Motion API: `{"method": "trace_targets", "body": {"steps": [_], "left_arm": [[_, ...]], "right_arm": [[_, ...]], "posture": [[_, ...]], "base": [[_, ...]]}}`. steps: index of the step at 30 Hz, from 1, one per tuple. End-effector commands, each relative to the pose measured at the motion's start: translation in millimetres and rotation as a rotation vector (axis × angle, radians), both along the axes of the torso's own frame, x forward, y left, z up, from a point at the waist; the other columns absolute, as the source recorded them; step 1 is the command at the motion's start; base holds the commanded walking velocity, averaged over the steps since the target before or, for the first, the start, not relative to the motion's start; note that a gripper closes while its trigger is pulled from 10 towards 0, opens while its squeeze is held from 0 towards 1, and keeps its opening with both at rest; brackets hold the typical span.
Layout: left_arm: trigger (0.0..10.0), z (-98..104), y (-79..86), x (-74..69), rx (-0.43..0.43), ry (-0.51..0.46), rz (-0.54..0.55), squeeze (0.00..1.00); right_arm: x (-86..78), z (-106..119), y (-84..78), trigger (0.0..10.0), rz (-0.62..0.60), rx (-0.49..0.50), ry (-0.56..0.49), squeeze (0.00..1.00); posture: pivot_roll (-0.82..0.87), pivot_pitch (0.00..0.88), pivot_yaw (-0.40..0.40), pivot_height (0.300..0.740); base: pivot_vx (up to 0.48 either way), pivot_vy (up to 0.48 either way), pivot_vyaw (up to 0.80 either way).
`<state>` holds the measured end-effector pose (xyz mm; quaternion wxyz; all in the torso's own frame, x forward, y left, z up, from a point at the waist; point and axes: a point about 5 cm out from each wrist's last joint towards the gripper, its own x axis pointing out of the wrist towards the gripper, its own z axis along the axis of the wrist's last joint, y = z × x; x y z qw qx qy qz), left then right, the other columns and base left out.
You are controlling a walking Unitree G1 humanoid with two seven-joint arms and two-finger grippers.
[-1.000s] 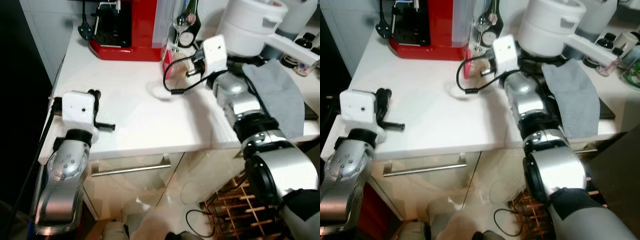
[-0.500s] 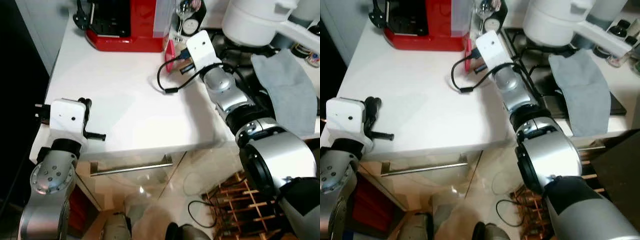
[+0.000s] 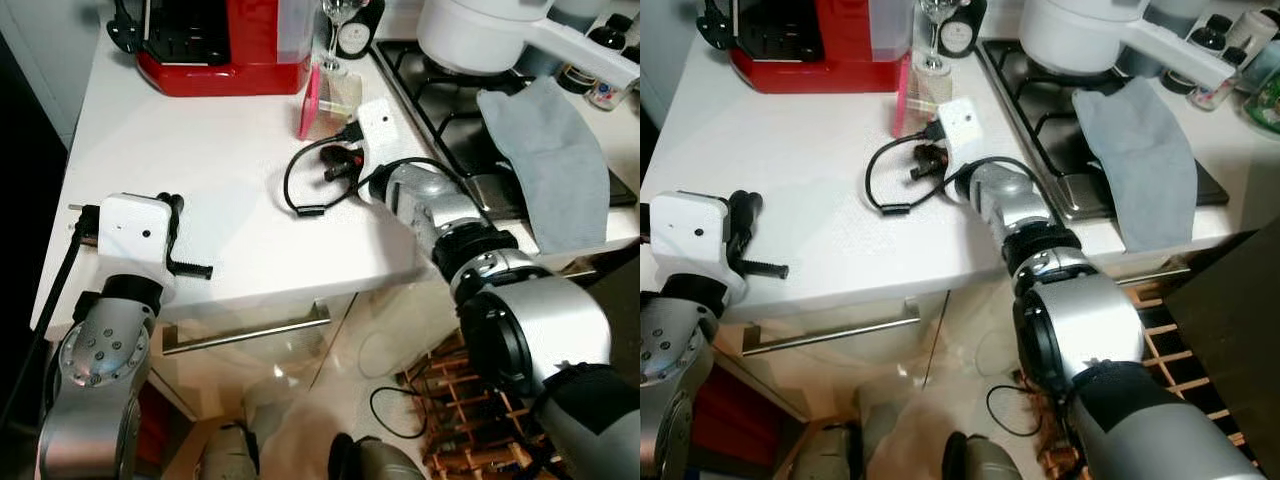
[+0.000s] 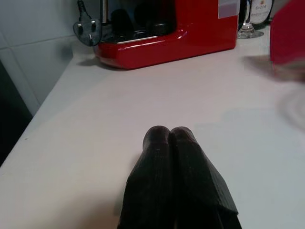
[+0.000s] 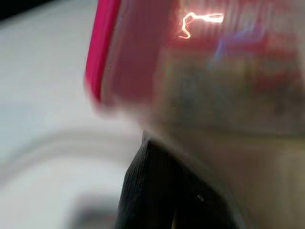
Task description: Restocking fridge
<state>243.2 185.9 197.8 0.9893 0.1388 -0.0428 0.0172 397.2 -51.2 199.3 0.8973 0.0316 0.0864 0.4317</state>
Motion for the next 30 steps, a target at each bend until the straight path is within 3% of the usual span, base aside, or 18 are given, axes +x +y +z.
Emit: {"method": "trace_targets", "body": {"steps": [1, 6, 10, 14, 20, 24, 26, 27, 28, 29, 30], "left_arm": [[10.0, -3, -2.0, 2.4, -0.011, 0.008, -0.008, 0.00], [10.0, 0, -4.0, 8.4, -0.030, -0.018, -0.003, 0.00], [10.0, 1, -5.2, 12.0, -0.036, -0.026, -0.003, 0.00], [10.0, 3, -7.3, 15.3, -0.043, -0.043, -0.009, 0.00], [10.0, 1, -8.7, 18.9, -0.051, -0.043, -0.017, 0.00], [10.0, 1, -15.8, 25.8, -0.065, -0.056, -0.044, 0.00], [10.0, 1, -19.0, 31.1, -0.055, -0.058, -0.053, 0.00], [10.0, 0, -20.2, 33.9, -0.042, -0.054, -0.054, 0.00], [10.0, 0, -20.2, 33.9, -0.042, -0.054, -0.054, 0.00], [10.0, -3, -23.6, 39.8, -0.043, -0.042, -0.066, 0.00], [10.0, -4, -26.1, 44.5, -0.022, -0.032, -0.072, 0.00]], "right_arm": [[-0.8, 12, 1.7, 10.0, 0.072, 0.044, -0.027, 0.14], [-16.4, 26, -6.4, 10.0, 0.299, 0.091, -0.100, 0.14], [-29.7, 48, -18.0, 10.0, 0.343, 0.146, -0.161, 0.14], [-65.0, 82, -37.5, 10.0, 0.441, 0.197, -0.256, 0.11], [-86.5, 91, -45.7, 10.0, 0.486, 0.150, -0.291, 0.09], [-53.8, 86, -52.4, 10.0, 0.230, 0.109, -0.335, 0.10], [-31.7, 68, -57.0, 10.0, 0.008, -0.061, -0.389, 0.14], [-23.3, 60, -60.4, 10.0, -0.097, -0.099, -0.392, 0.18], [-23.3, 60, -60.4, 10.0, -0.097, -0.099, -0.392, 0.18], [-13.4, 49, -66.6, 10.0, -0.273, -0.100, -0.382, 0.64], [-14.0, 43, -67.7, 10.0, -0.333, -0.082, -0.367, 1.00]], "posture": [[0.26, 0.159, -0.117, 0.740], [0.23, 0.129, -0.123, 0.740], [0.23, 0.109, -0.127, 0.740], [0.21, 0.080, -0.129, 0.740], [0.19, 0.048, -0.124, 0.740], [0.19, 0.026, -0.123, 0.740], [0.19, 0.005, -0.127, 0.740], [0.19, 0.000, -0.128, 0.740], [0.19, 0.000, -0.128, 0.740], [0.19, 0.000, -0.130, 0.740], [0.18, 0.000, -0.125, 0.740]], "base": [[0.000, 0.000, 0.00], [0.000, 0.000, 0.00], [0.000, 0.000, 0.00], [0.000, 0.000, 0.00], [0.000, 0.000, 0.00], [0.000, 0.000, 0.00], [0.000, 0.000, 0.00], [0.000, 0.000, 0.00], [0.000, 0.000, 0.00], [0.000, 0.000, 0.00], [0.000, 0.000, 0.00]]}}
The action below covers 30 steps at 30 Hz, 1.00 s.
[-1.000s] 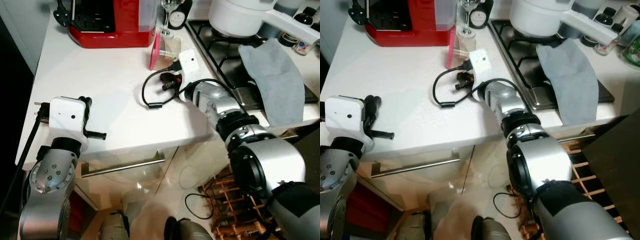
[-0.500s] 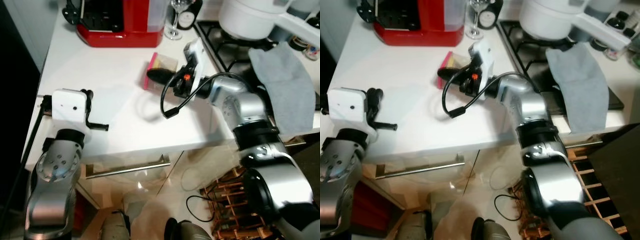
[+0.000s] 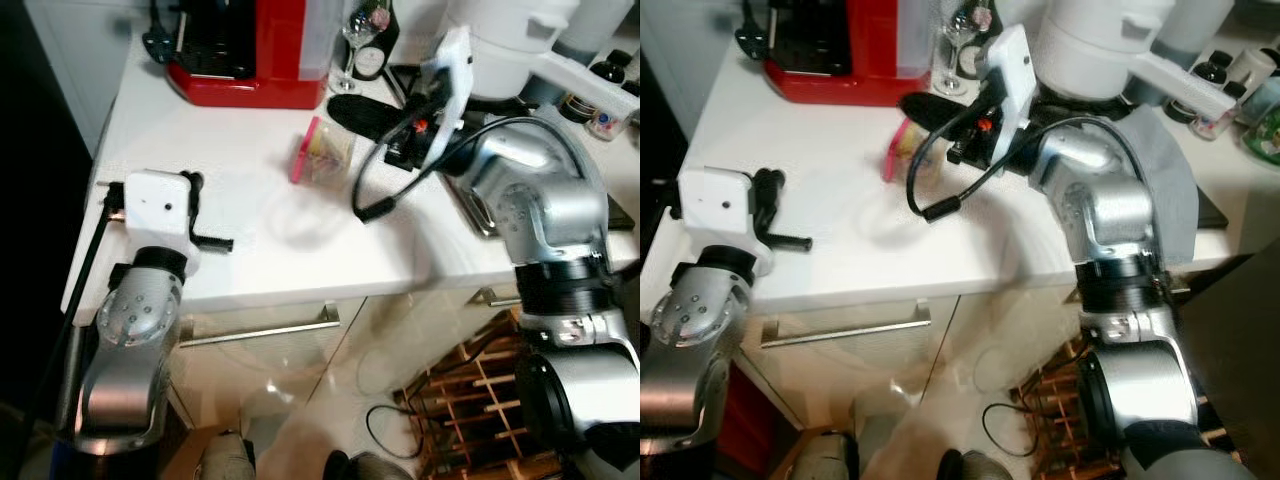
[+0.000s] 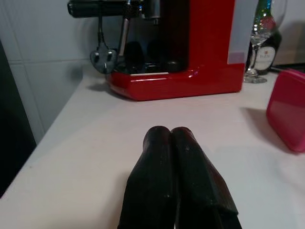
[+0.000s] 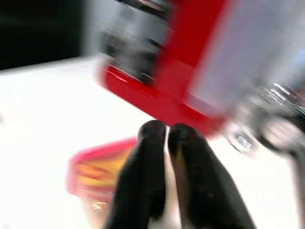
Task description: Restocking fridge
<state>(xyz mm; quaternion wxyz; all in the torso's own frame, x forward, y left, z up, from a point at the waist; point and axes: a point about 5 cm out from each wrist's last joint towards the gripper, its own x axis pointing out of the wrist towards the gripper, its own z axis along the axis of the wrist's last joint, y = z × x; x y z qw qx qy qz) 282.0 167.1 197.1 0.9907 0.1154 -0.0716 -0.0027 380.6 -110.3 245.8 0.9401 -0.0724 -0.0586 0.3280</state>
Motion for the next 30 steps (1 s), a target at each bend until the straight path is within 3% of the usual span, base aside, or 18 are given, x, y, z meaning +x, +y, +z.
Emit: {"method": "trace_targets", "body": {"steps": [1, 4, 7, 10, 15, 19, 21, 22, 25, 26, 30], "left_arm": [[10.0, -4, -7.3, 5.7, 0.023, 0.019, -0.023, 0.00], [10.0, 0, -14.4, 19.6, 0.045, 0.013, -0.065, 0.00], [10.0, 4, -17.7, 30.2, 0.014, -0.009, -0.088, 0.00], [10.0, 3, -21.4, 35.8, 0.008, -0.006, -0.098, 0.00], [10.0, 4, -34.9, 40.7, 0.013, -0.014, -0.157, 0.00], [10.0, 4, -36.1, 41.0, 0.014, -0.029, -0.168, 0.00], [10.0, 5, -33.1, 41.7, 0.013, -0.036, -0.157, 0.00], [10.0, 5, -32.0, 42.0, 0.013, -0.038, -0.152, 0.00], [10.0, 5, -27.6, 42.1, 0.012, -0.044, -0.135, 0.00], [10.0, 5, -25.3, 41.9, 0.011, -0.048, -0.124, 0.00], [10.0, 6, -23.8, 41.2, 0.015, -0.056, -0.119, 0.00]], "right_arm": [[2.6, -4, -8.6, 10.0, -0.114, 0.019, -0.020, 1.00], [-5.1, -23, -12.7, 10.0, -0.277, 0.069, -0.041, 1.00], [-18.3, -45, -18.6, 10.0, -0.409, 0.136, -0.081, 1.00], [-23.4, -56, -20.0, 10.0, -0.460, 0.144, -0.109, 1.00], [-23.3, -58, -18.4, 10.0, -0.492, 0.178, -0.143, 1.00], [-15.9, -52, -7.4, 10.0, -0.456, 0.172, -0.158, 1.00], [-11.5, -38, 2.9, 10.0, -0.416, 0.198, -0.200, 0.97], [-10.2, -33, 6.3, 10.0, -0.402, 0.210, -0.214, 0.00], [-5.0, -23, 19.1, 10.0, -0.351, 0.244, -0.210, 0.00], [-0.3, -23, 28.4, 10.0, -0.318, 0.268, -0.160, 0.00], [4.8, -32, 37.7, 10.0, -0.295, 0.316, -0.046, 0.00]], "posture": [[0.18, 0.000, -0.125, 0.740], [0.16, 0.000, -0.106, 0.740], [0.12, 0.000, -0.072, 0.740], [0.10, 0.000, -0.057, 0.740], [0.09, 0.000, -0.044, 0.740], [0.11, 0.000, -0.050, 0.740], [0.12, 0.000, -0.057, 0.740], [0.12, 0.000, -0.060, 0.740], [0.14, 0.000, -0.073, 0.740], [0.14, 0.000, -0.075, 0.740], [0.17, 0.000, -0.080, 0.740]], "base": [[0.000, 0.000, 0.00], [0.000, 0.000, 0.00], [0.000, 0.000, 0.00], [0.000, 0.000, 0.00], [0.000, 0.000, 0.00], [0.000, 0.000, 0.00], [0.000, 0.000, 0.00], [0.000, 0.000, 0.00], [0.000, 0.000, 0.00], [0.000, 0.000, 0.00], [0.000, 0.000, 0.00]]}}
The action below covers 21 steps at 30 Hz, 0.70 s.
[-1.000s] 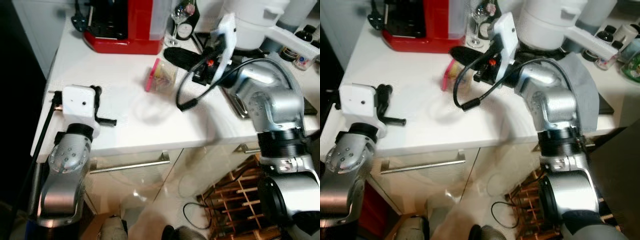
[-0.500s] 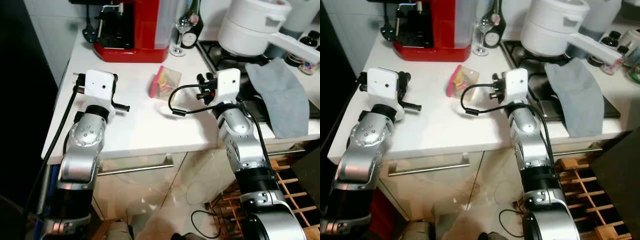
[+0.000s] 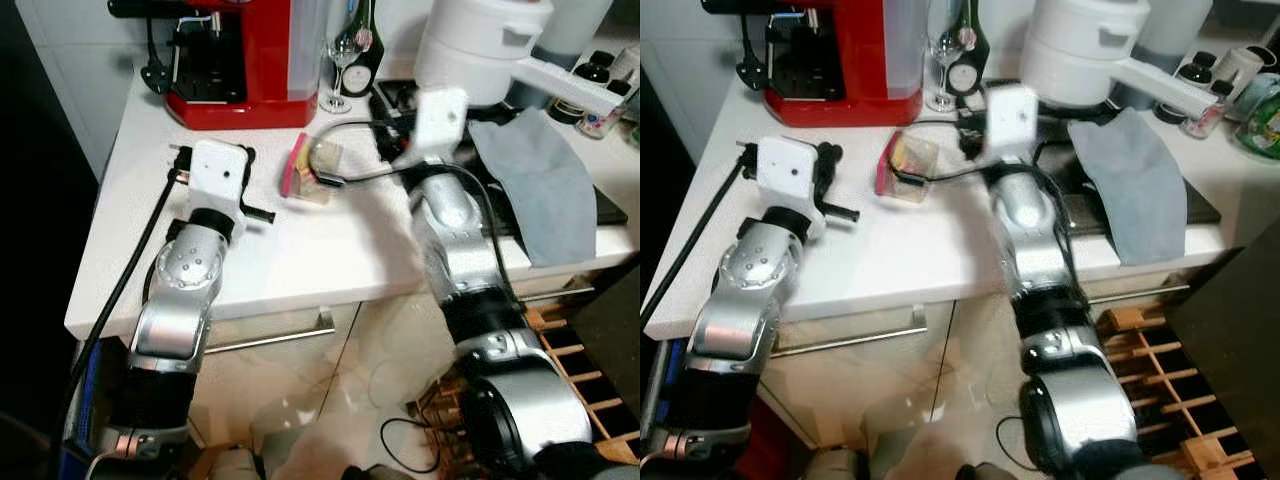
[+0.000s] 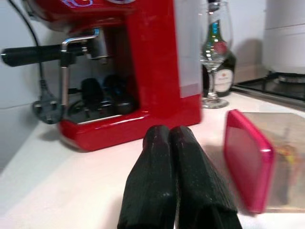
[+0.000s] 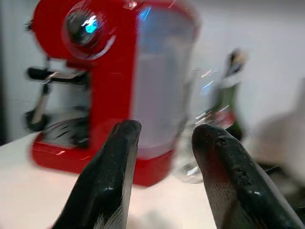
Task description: Restocking fridge
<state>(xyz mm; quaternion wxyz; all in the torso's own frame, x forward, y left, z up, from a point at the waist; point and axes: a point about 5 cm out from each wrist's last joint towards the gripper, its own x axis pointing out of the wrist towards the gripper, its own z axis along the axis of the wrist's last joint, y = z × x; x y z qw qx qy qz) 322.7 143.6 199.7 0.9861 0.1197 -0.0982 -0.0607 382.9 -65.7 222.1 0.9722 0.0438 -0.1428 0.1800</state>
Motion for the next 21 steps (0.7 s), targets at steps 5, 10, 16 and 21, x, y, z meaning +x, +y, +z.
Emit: {"method": "trace_targets", "body": {"steps": [5, 10, 16, 21], "left_arm": [[10.0, 7, 6.5, -1.9, 0.013, -0.026, 0.014, 0.00], [10.0, 7, 10.6, -1.3, 0.019, -0.029, 0.023, 0.00], [10.0, 9, 7.6, 1.9, 0.018, -0.036, 0.016, 0.00], [10.0, 10, 7.7, 3.4, 0.014, -0.039, 0.017, 0.00]], "right_arm": [[5.7, -25, -2.9, 10.0, -0.013, 0.100, 0.209, 0.00], [4.9, -22, -4.9, 10.0, -0.045, 0.086, 0.225, 0.00], [2.1, -31, -0.1, 10.0, -0.032, 0.093, 0.315, 0.00], [0.2, -45, -3.3, 10.0, 0.002, 0.109, 0.431, 0.00]], "posture": [[0.19, 0.000, -0.078, 0.740], [0.18, 0.000, -0.077, 0.740], [0.17, 0.000, -0.073, 0.740], [0.17, 0.000, -0.080, 0.740]], "base": [[0.000, 0.000, 0.00], [0.000, 0.000, 0.00], [0.000, 0.000, 0.00], [0.000, 0.000, 0.00]]}}
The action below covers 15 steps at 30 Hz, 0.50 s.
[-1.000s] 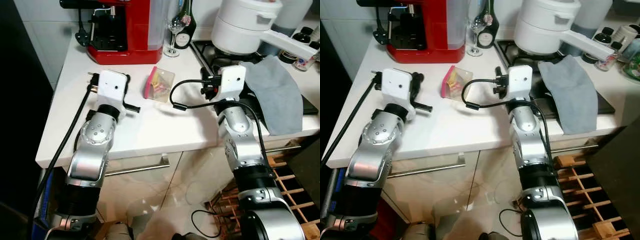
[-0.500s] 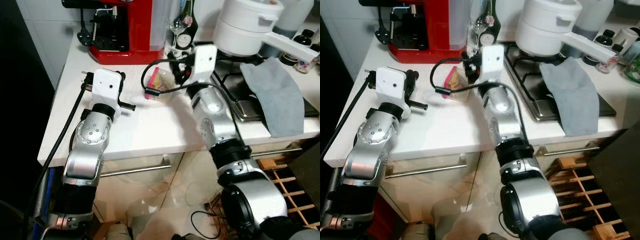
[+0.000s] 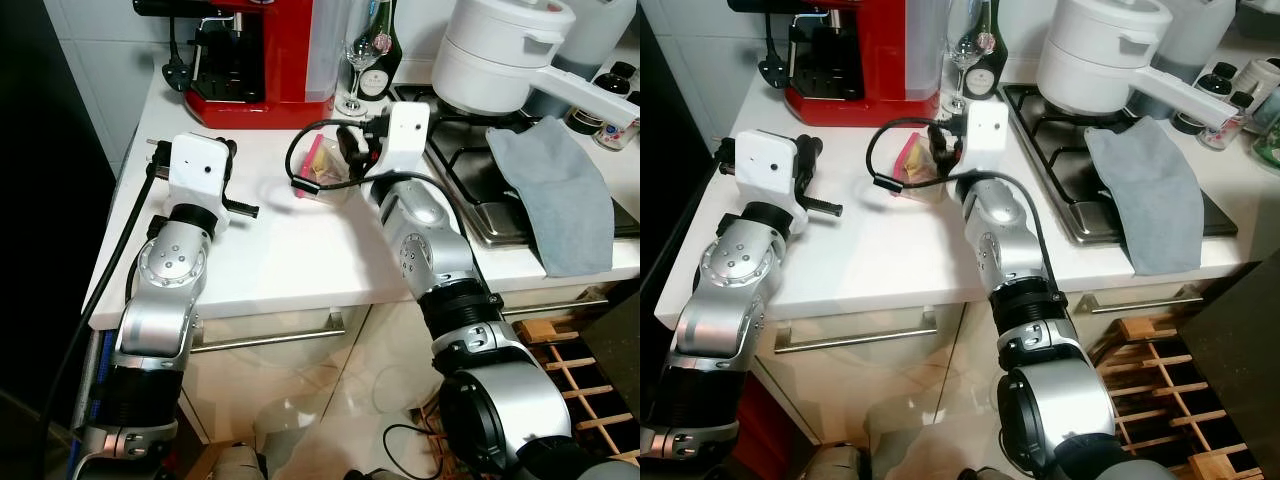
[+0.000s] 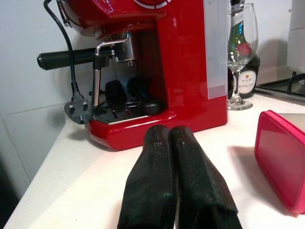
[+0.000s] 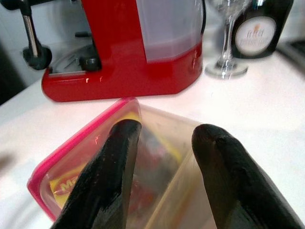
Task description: Restocking fridge
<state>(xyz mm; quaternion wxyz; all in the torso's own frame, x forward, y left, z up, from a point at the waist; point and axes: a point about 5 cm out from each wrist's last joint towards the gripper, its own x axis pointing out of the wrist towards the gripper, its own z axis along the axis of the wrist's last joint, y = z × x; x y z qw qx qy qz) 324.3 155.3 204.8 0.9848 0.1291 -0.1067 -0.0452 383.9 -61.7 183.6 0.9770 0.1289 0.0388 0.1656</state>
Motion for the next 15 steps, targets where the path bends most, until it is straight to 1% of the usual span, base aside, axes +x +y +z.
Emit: {"method": "trace_targets", "body": {"steps": [1, 4, 5, 6, 9, 10, 12, 13, 14, 15], "left_arm": [[10.0, 5, -4.0, 1.8, 0.000, -0.017, -0.014, 0.00], [10.0, 4, -2.4, 1.3, -0.003, -0.019, -0.008, 0.00], [10.0, 4, -2.4, 1.3, -0.003, -0.019, -0.008, 0.00], [10.0, 4, -2.1, 1.5, -0.003, -0.019, -0.007, 0.00], [10.0, 4, -1.3, 3.2, -0.004, -0.019, -0.006, 0.00], [10.0, 4, -1.3, 3.2, -0.004, -0.019, -0.006, 0.00], [10.0, 4, -1.9, 4.5, -0.004, -0.021, -0.009, 0.00], [10.0, 6, -3.6, 4.9, -0.005, -0.025, -0.016, 0.00], [10.0, 6, -3.6, 4.9, -0.005, -0.025, -0.016, 0.00], [10.0, 6, -4.1, 5.0, -0.005, -0.027, -0.018, 0.00]], "right_arm": [[-0.8, -7, -7.3, 10.0, -0.007, 0.003, 0.043, 0.00], [-6.5, -18, -23.5, 10.0, -0.023, -0.022, 0.106, 0.00], [-6.5, -18, -23.5, 10.0, -0.023, -0.022, 0.106, 0.00], [-7.6, -21, -28.6, 10.0, -0.032, -0.032, 0.117, 0.00], [-11.3, -26, -51.3, 10.0, -0.081, -0.064, 0.146, 0.00], [-11.3, -26, -51.3, 10.0, -0.081, -0.064, 0.146, 0.00], [-13.0, -29, -60.2, 10.0, -0.098, -0.077, 0.163, 0.00], [-18.1, -37, -71.8, 10.0, -0.121, -0.099, 0.190, 0.00], [-18.1, -37, -71.8, 10.0, -0.121, -0.099, 0.190, 0.00], [-21.1, -40, -77.2, 10.0, -0.133, -0.117, 0.193, 0.00]], "posture": [[0.17, 0.000, -0.080, 0.740], [0.16, 0.000, -0.081, 0.740], [0.16, 0.000, -0.081, 0.740], [0.15, 0.000, -0.081, 0.740], [0.14, 0.000, -0.074, 0.740], [0.14, 0.000, -0.074, 0.740], [0.13, 0.000, -0.071, 0.740], [0.13, 0.000, -0.069, 0.740], [0.13, 0.000, -0.069, 0.740], [0.13, 0.000, -0.067, 0.740]], "base": [[0.000, 0.000, 0.00], [0.000, 0.000, 0.00], [0.000, 0.000, 0.00], [0.000, 0.000, 0.00], [0.000, 0.000, 0.00], [0.000, 0.000, 0.00], [0.000, 0.000, 0.00], [0.000, 0.000, 0.00], [0.000, 0.000, 0.00], [0.000, 0.000, 0.00]]}}
